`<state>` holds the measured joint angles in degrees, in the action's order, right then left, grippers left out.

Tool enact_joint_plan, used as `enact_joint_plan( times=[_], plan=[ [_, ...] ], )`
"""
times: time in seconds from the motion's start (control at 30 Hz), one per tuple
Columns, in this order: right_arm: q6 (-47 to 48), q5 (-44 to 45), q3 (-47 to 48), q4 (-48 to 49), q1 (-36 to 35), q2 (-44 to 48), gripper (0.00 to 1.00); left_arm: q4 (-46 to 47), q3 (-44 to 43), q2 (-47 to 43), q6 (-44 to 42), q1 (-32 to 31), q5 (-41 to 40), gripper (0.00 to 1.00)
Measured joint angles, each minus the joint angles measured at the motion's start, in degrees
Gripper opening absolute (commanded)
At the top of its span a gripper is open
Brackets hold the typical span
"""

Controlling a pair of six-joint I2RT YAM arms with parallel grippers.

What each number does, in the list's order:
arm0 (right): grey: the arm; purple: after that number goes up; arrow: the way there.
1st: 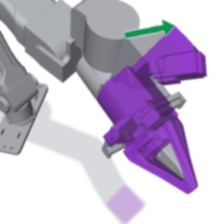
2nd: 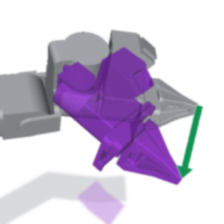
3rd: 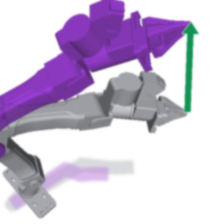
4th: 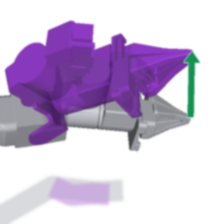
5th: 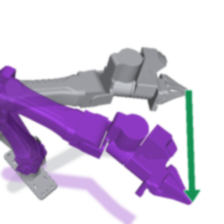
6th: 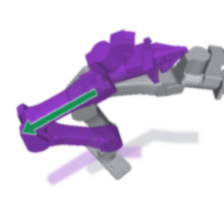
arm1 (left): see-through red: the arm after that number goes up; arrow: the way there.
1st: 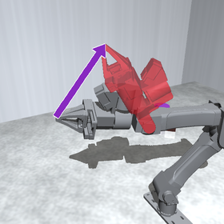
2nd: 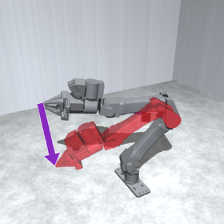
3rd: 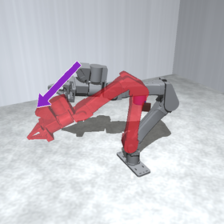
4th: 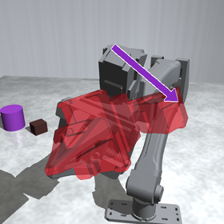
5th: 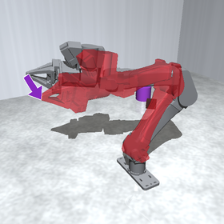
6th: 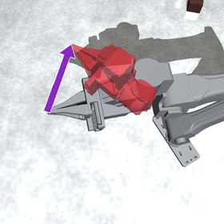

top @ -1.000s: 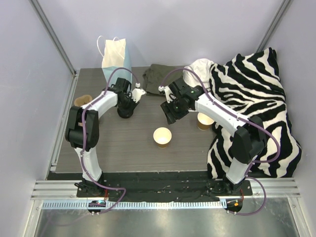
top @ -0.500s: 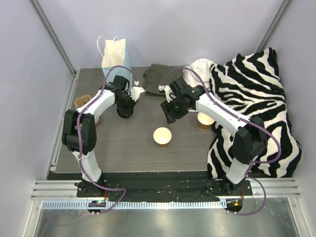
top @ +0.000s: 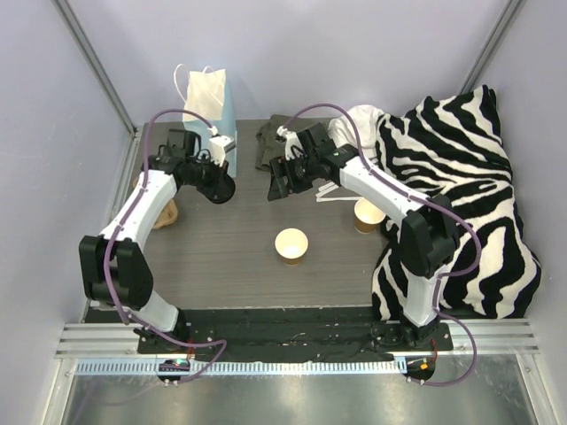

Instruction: Pack the takeout coffee

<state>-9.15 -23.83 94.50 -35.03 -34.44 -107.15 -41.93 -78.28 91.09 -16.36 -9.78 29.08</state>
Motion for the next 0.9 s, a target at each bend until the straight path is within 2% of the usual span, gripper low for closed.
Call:
enact_joint_plan(
  times=[0.23,0.5,0.7,0.9],
  plan=[
    [-11.7,-7.6,-0.9,12.9,-0.3,-4.5,0.70,3.0,4.9,-5.4,5.6,2.2,3.3,0.00],
    [-21.7,-10.2,-0.2,25.2,-2.3,-9.4,0.66,5.6,10.2,-8.2,8.8,4.0,5.1,0.00],
    [-26.1,-10.8,0.8,28.5,-3.5,-14.4,0.65,6.5,11.7,-10.2,10.2,4.7,5.8,0.00],
    [-27.9,-11.3,0.9,30.0,-4.4,-15.5,0.65,7.4,12.6,-10.6,10.4,5.0,6.2,0.00]
  ],
)
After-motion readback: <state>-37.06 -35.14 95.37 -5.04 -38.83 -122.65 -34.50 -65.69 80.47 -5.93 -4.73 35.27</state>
